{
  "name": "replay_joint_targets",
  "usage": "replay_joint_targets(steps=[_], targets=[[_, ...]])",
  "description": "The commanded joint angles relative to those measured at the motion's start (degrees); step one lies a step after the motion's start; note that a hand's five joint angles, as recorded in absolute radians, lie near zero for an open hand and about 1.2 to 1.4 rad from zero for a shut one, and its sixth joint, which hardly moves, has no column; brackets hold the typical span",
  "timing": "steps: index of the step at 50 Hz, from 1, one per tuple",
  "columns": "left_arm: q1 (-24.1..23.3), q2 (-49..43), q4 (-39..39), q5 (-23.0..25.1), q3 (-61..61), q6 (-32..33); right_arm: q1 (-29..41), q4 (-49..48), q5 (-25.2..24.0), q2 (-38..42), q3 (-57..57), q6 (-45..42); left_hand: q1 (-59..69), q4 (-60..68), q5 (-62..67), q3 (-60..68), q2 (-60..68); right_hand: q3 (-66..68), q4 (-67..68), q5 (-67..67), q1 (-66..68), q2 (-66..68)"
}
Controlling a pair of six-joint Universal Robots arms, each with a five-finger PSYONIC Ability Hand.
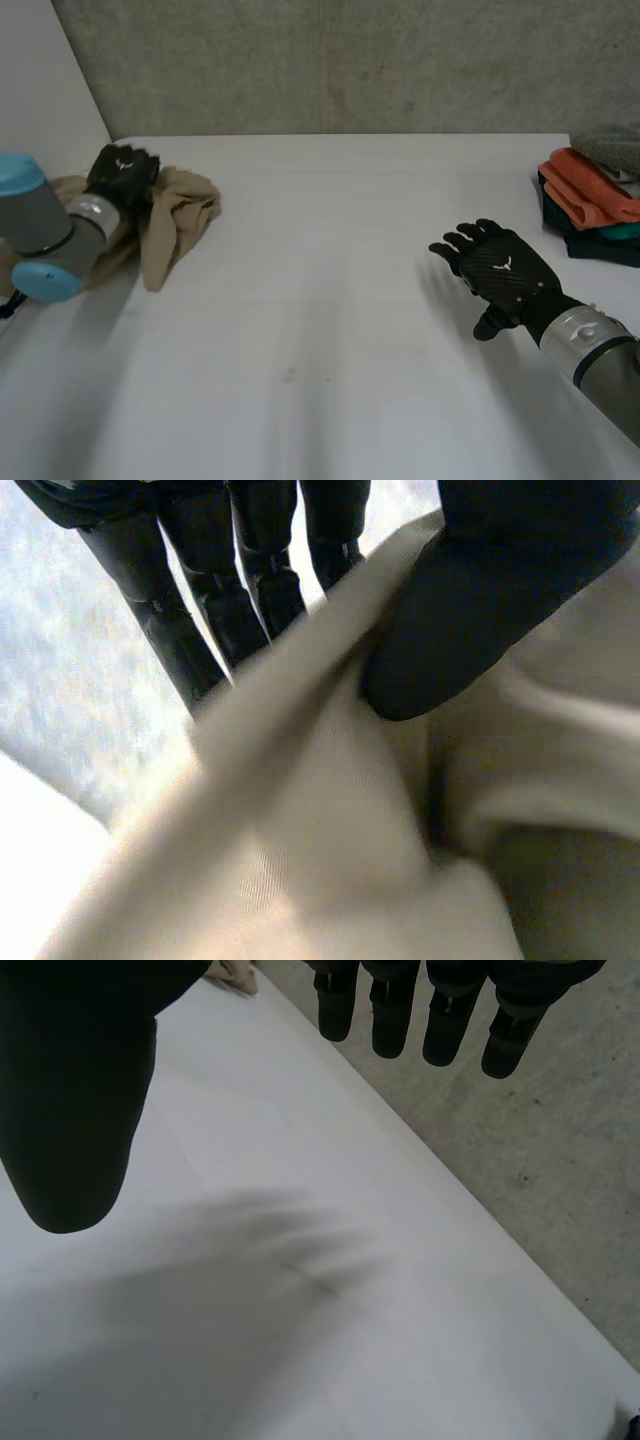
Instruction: Fold the laundry.
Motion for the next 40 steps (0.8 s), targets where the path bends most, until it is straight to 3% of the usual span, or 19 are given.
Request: replay_joint_targets(steps=[1,6,9,15,16,17,19,21,33,40], targets=[[-10.2,16.5,3.8,0.6,-13.2,-8.2,0.0,-0.1,0.8,-1.0,0.0,0.2,15.1,11.4,14.2,13.3,12.1,-2.2,-2.2,-2.5,-3.4,-2.3],[-20.9,25.8,4.1,0.5,-19.0,-19.2,-0.8,-0.1,3.0,-1.6,0.0,0.2,15.1,11.4,14.2,13.3,12.1,-2.2,-2.2,-2.5,-3.4,-2.3],[-25.4,26.3,3.9,0.3,-21.0,-24.1,-1.2,-0.1,3.7,-2.2,0.0,0.2,15.1,11.4,14.2,13.3,12.1,-2.2,-2.2,-2.5,-3.4,-2.3],[-33.0,23.3,4.1,0.5,-23.0,-26.4,-2.5,-0.1,3.8,-2.5,0.0,0.3,15.1,11.4,14.2,13.3,12.1,-2.2,-2.2,-2.5,-3.4,-2.3],[-33.8,22.3,4.1,0.4,-22.9,-26.4,-2.6,-0.1,3.8,-2.5,-0.1,0.3,13.2,9.5,12.3,11.3,10.1,-2.2,-2.2,-2.5,-3.4,-2.3],[-35.0,20.9,4.1,-0.1,-22.6,-26.0,-2.7,-0.1,3.9,-2.5,-0.1,0.3,-5.3,-9.1,-6.2,-7.2,-8.4,-2.2,-2.2,-2.5,-3.4,-2.3],[-35.4,20.2,3.7,-0.2,-22.7,-25.7,-2.9,-0.1,4.1,-2.5,-0.3,0.3,-24.0,-27.7,-24.8,-25.8,-27.0,-2.2,-2.2,-2.5,-3.4,-2.3],[-35.5,20.6,3.4,-1.5,-23.0,-24.9,-3.0,-0.1,4.5,-2.6,-0.4,0.3,-34.6,-38.3,-35.5,-36.5,-37.7,-2.2,-2.2,-2.5,-3.4,-2.3],[-31.8,29.2,3.2,-10.3,-29.2,-20.6,-4.7,-0.4,10.1,-3.1,-1.6,4.4,-38.3,-42.0,-39.2,-40.2,-41.4,-2.2,-2.2,-2.5,-3.4,-2.3],[-31.0,24.4,3.6,-12.8,-29.0,-15.8,-4.8,0.1,10.2,-4.2,-2.1,7.3,-37.0,-40.7,-37.9,-38.9,-40.1,-2.2,-2.2,-2.5,-3.4,-2.3]])
